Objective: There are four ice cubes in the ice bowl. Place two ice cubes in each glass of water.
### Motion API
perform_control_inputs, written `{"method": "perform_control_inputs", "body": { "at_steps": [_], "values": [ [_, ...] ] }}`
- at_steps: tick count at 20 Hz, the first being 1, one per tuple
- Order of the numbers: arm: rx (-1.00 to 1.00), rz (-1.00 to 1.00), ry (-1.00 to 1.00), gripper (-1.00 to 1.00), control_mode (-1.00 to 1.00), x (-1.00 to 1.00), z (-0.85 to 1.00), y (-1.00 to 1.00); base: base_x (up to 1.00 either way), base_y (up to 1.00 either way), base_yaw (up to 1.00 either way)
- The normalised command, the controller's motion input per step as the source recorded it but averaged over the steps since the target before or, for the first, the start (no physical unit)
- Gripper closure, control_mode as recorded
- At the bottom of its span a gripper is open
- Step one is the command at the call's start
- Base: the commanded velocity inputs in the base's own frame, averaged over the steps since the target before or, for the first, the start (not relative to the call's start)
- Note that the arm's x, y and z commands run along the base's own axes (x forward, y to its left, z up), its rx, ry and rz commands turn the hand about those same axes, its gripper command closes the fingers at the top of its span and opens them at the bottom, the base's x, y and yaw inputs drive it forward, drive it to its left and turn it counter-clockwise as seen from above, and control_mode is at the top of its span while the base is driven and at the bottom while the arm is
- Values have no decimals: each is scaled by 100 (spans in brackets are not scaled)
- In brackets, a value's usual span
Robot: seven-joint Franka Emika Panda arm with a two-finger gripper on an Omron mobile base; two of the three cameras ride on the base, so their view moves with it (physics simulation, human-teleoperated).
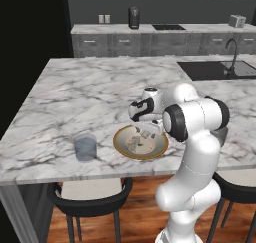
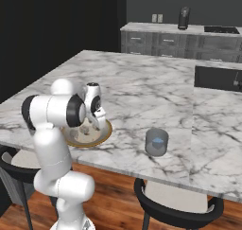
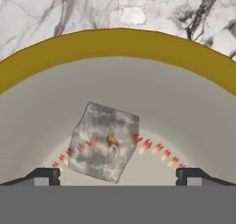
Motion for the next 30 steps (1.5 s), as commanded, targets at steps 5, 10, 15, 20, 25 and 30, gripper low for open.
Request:
{"method": "perform_control_inputs", "body": {
  "at_steps": [5,10,15,20,25,30],
  "values": [
    [3,0,0,-100,-100,24,-11,0,0,0,0],
    [1,0,0,-100,-100,21,-12,0,0,0,0],
    [0,0,0,-100,-100,18,-18,0,0,0,0],
    [0,0,0,-100,-100,14,-18,0,0,0,0],
    [2,0,0,-100,-100,7,-35,-9,0,0,0],
    [4,0,0,100,-100,5,-35,-19,0,0,0]
  ]
}}
